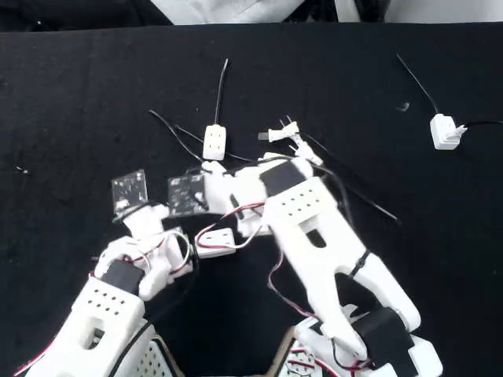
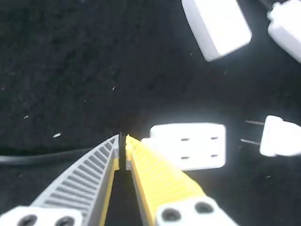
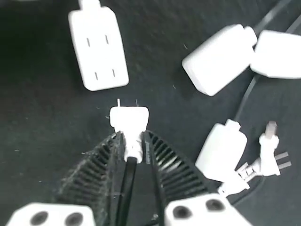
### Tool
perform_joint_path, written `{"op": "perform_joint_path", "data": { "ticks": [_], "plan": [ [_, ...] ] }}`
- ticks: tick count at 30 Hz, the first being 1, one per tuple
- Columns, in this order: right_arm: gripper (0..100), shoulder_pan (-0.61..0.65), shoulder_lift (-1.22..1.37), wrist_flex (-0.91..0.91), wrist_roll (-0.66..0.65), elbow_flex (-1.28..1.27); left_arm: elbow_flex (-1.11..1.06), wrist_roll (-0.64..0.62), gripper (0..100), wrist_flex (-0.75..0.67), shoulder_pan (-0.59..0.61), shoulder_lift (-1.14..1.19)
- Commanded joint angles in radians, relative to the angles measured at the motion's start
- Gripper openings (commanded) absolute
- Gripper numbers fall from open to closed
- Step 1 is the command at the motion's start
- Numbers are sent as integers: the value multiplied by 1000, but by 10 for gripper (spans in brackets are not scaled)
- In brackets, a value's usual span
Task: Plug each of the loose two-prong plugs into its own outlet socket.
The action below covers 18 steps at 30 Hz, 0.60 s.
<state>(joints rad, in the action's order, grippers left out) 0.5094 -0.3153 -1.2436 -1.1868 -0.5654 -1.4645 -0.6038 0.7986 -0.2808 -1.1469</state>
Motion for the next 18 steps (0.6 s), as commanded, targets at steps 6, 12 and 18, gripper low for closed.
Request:
{"op": "perform_joint_path", "data": {
  "ticks": [6,12,18],
  "plan": [
    [11,81,4,-17,-6,87,-79,-15,29,-133,-13,-18],
    [11,83,36,-21,-15,119,-101,-17,29,-172,27,-2],
    [11,83,140,-114,-14,239,-16,-21,29,-178,47,178]
  ]
}}
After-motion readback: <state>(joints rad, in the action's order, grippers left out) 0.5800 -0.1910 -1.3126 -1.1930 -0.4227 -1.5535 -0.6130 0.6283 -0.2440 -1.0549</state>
